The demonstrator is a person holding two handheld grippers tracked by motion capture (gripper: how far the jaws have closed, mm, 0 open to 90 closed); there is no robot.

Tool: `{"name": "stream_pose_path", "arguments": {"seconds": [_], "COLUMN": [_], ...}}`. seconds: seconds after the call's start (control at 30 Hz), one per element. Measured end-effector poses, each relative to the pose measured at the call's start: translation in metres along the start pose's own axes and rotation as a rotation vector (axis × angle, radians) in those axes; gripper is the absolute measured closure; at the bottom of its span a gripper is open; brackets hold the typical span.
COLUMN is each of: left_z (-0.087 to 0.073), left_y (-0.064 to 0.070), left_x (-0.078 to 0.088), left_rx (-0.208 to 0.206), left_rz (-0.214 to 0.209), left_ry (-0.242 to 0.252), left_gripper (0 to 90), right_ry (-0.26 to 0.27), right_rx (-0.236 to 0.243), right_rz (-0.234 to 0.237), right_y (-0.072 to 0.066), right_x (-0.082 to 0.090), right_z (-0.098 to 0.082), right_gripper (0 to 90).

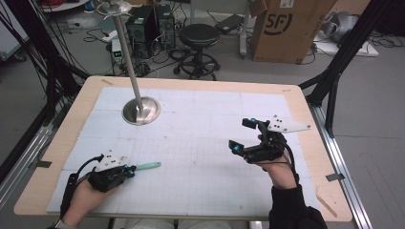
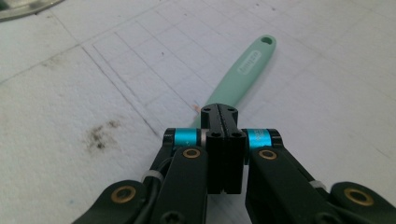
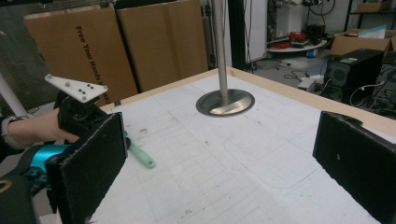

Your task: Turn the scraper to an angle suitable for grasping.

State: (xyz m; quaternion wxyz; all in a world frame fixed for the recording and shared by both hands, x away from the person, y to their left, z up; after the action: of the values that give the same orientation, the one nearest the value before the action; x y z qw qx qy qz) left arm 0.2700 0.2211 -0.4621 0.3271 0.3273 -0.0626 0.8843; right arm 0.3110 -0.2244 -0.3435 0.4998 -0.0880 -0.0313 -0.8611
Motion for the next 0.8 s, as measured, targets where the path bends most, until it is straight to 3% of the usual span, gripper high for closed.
{"name": "stream_pose_path", "arguments": {"seconds": [0.2, 0.4, 0.6, 0.8], "left_z": [0.008, 0.01, 0.017, 0.011], "left_y": [-0.011, -0.013, -0.025, -0.036], "left_x": [-0.011, -0.01, 0.012, 0.028], "left_rx": [0.027, 0.04, 0.079, 0.089], "left_rz": [0.002, -0.014, -0.048, -0.065], "left_ry": [0.017, 0.024, 0.103, 0.12], "left_gripper": [89.8, 89.7, 89.0, 71.2], "right_ry": [-0.002, -0.003, 0.007, 0.007], "right_rx": [0.004, 0.0, -0.001, -0.004], "right_rz": [-0.008, -0.007, -0.013, -0.014], "right_y": [0.001, 0.001, 0.002, 0.003], "right_x": [0.003, 0.004, 0.008, 0.008], "right_z": [-0.002, -0.002, -0.002, -0.002], "right_gripper": [1.8, 1.8, 1.8, 1.8]}}
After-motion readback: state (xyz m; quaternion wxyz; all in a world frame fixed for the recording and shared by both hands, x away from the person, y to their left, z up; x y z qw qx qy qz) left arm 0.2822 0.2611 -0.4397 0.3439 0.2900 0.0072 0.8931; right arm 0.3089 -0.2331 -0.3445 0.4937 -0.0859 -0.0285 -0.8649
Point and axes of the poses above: each handheld gripper's, and its own axes: x roughly backward along the jaws, z roughly out of its top, y roughly to its right, the point moved 2 cm from there along -x, roughly forward along the jaws, and after that the axes turned 7 degrees about x, right-handed, at the moved point
